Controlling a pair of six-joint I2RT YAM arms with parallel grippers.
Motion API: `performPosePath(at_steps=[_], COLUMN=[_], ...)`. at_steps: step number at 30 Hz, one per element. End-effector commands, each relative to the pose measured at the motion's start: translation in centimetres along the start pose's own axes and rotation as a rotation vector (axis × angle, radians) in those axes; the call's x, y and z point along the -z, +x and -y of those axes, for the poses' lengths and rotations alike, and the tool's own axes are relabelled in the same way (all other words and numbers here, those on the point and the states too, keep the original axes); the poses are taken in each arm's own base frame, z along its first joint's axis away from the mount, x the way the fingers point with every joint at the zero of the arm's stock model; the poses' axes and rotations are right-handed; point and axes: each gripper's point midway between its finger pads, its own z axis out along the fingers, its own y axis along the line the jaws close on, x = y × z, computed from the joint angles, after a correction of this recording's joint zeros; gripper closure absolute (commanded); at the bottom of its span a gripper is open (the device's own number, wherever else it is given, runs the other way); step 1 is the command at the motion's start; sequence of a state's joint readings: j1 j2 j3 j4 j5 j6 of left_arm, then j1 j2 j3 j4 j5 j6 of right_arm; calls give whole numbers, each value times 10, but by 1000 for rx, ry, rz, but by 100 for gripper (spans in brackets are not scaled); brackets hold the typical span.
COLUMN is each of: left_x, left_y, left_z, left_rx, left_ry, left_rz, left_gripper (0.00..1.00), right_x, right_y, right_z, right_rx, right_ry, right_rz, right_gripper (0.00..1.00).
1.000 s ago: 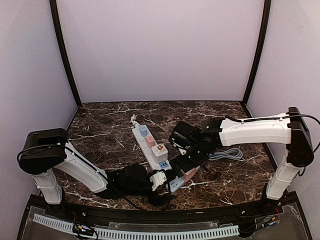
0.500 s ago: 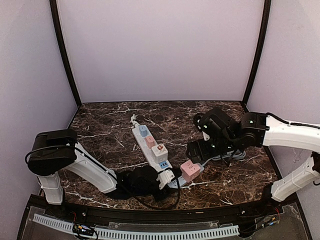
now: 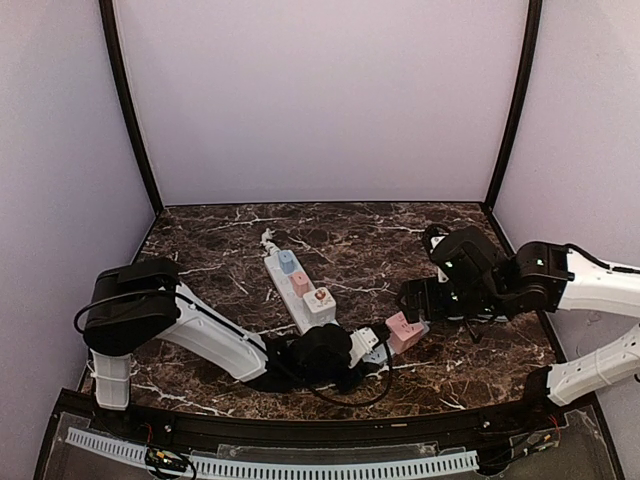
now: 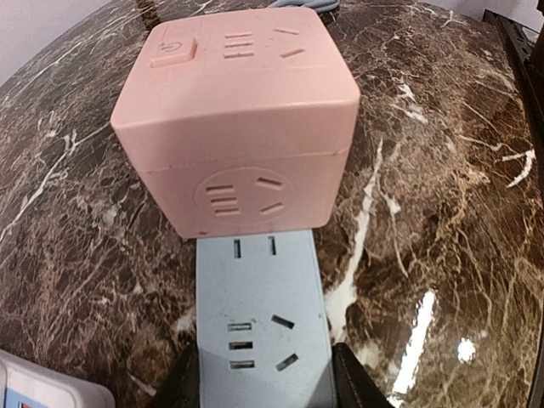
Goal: Insert the plug
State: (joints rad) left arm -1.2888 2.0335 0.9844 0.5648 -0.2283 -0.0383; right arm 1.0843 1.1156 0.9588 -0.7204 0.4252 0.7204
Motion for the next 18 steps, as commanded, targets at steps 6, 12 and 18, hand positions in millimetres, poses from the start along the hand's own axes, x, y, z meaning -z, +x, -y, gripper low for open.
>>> performPosePath(at_steps=[6, 12, 18], left_x=[-38, -49, -45], left_y=[-26, -36, -47], left_z=[-28, -40, -43], left_rx=[11, -7, -16], left_ry=[-72, -75, -60], left_rz=[16, 25, 40], left_gripper=[69, 62, 31], right_x=[3, 15, 27], right_y=[-16, -32, -52], right_z=[17, 19, 20], right_rx=[-79, -115, -124], right_ry=[61, 29, 14], right_rz=[145, 248, 351], right_gripper=[1, 1, 1])
